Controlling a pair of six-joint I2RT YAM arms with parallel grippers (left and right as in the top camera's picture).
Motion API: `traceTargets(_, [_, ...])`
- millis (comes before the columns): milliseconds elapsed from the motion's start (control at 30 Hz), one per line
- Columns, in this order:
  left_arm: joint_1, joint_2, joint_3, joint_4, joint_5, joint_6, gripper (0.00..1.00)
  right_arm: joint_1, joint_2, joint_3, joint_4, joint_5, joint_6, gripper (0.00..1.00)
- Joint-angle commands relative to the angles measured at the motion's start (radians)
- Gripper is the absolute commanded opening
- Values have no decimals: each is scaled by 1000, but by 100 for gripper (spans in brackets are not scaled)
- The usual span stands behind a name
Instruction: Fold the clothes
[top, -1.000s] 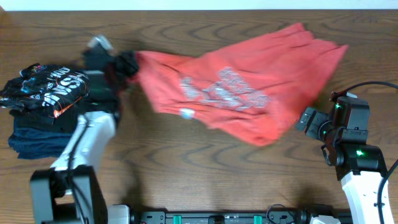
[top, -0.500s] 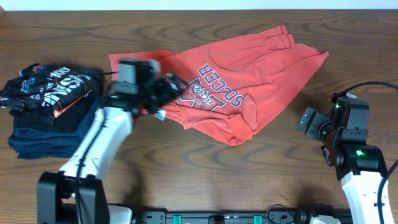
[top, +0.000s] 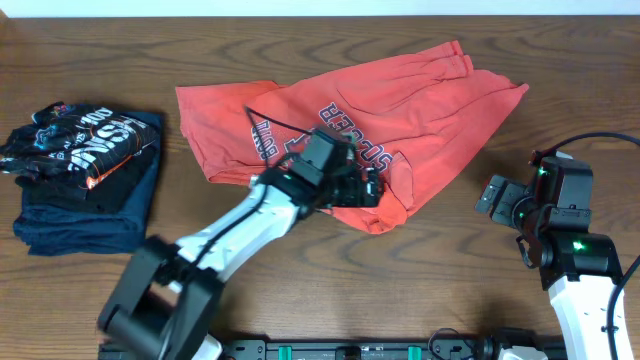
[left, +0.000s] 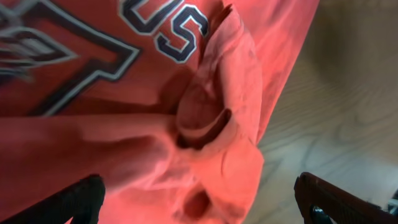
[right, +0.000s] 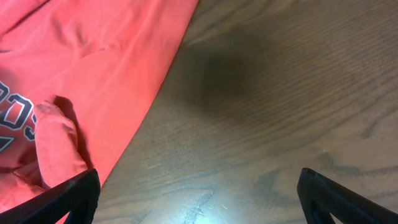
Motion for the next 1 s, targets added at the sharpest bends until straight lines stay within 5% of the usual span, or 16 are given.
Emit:
traceTargets(0, [-18,64,-6,55,-35,-62,99,-5,0,7,-3,12,-3,99])
traceTargets(200, [-50,114,-5,155,-9,-79,95,-5,0,7,-3,12,-4,99])
traceTargets(400, [-79,114,-5,166,-8,-79,56,-5,0,7,-3,12,-4,99])
traceTargets(633, [-117,115,-5,153,-63,-79,55,-5,0,7,-9,12,-4,99])
traceTargets(667, [-118,115,-5,146,-80,-80,49,-5,0,7,-10,12,-4,99])
traceTargets(767, [-117,115,-5,119,-76,-80,9,-5,0,7,-14,12,-4,99])
traceTargets(967, [-117,95,-5,-10,160,-90,6,-5,0,7,-14,13,-4,99])
